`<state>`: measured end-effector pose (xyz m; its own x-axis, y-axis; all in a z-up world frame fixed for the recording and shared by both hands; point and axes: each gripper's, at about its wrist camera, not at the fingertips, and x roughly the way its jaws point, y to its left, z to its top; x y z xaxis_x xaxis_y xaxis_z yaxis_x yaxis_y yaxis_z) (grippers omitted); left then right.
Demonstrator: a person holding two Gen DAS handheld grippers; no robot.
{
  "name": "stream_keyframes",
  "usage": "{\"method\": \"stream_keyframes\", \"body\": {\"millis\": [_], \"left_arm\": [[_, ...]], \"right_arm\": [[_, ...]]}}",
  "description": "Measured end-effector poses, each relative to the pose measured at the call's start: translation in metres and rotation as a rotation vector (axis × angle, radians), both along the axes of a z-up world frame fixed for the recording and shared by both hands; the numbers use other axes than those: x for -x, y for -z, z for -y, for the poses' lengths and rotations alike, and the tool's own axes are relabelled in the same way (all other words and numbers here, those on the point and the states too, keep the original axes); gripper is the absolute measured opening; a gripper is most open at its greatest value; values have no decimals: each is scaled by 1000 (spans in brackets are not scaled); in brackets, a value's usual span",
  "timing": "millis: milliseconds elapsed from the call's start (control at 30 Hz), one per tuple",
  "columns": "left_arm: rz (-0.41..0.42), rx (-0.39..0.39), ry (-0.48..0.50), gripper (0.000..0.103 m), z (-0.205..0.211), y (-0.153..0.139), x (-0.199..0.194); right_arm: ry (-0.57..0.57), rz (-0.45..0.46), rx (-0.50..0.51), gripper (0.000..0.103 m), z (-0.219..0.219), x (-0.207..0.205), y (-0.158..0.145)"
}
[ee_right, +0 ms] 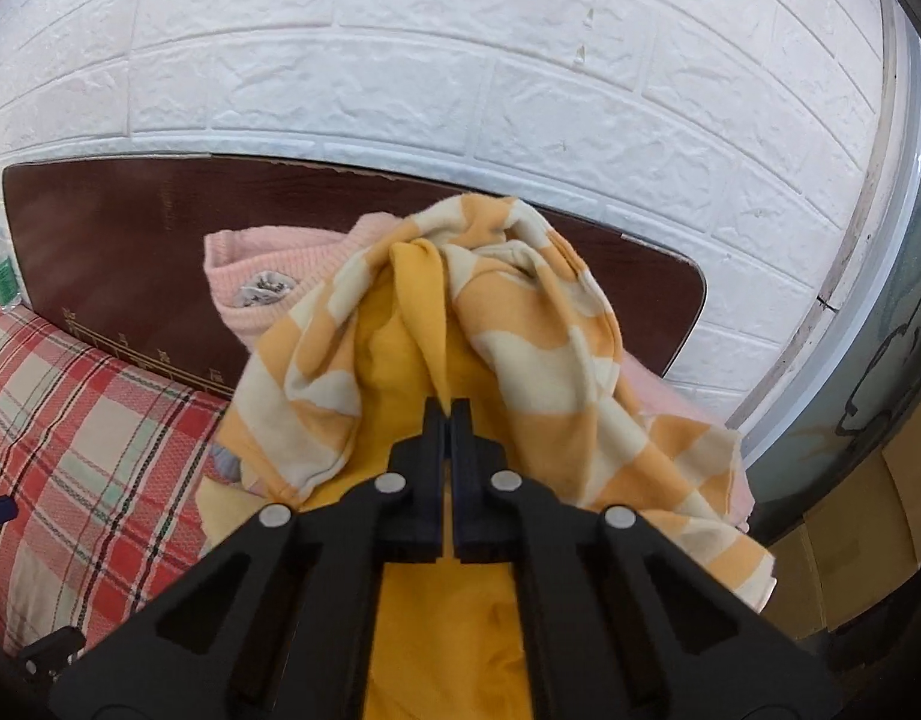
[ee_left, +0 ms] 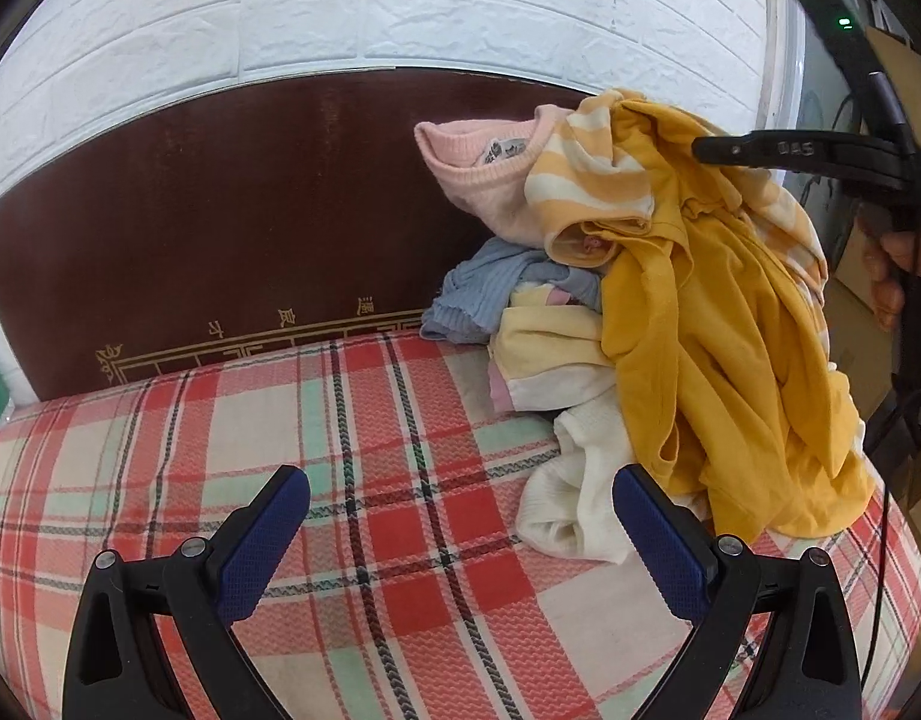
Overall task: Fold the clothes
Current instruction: 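Grasp the striped sweater in the pile with the right gripper, then lift the striped sweater out of the pile with the right gripper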
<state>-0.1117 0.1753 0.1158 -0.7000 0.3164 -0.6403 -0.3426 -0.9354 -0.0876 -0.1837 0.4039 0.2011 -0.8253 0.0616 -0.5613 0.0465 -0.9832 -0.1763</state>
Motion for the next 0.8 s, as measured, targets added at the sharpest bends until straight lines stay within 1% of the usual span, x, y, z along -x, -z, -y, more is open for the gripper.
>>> {"method": "stream_keyframes", "body": {"millis": [133,200,300,367,500,567,667,733,800], "left_arm": [[-19,-18,17,103,-1,-8,-5],[-25,-27,27,103,-1,-10,-7],[-36,-33,43,103,-2,-13,-12],[-45,-35,51,103,-2,-15,-16],[-41,-49,61,103,1,-13,-21],[-37,-51,67,103,4,-10,-24],[-26,-38,74,103,10,-2,-32],[-18,-31,76,103,15,4,-36],[-5,-20,75,103,18,11,-39]], "right_arm": [[-102,-49,89,2,1,-46,-34],[-142,-51,144,2,0,-65,-44],[-215,-41,195,2,10,-98,-47],[-273,-17,207,2,22,-122,-43],[-374,30,230,2,47,-166,-24],[-404,70,280,2,54,-183,-8],[-442,156,360,2,62,-203,24],[-483,222,352,2,73,-215,47],[-510,327,313,3,83,-221,73]]}}
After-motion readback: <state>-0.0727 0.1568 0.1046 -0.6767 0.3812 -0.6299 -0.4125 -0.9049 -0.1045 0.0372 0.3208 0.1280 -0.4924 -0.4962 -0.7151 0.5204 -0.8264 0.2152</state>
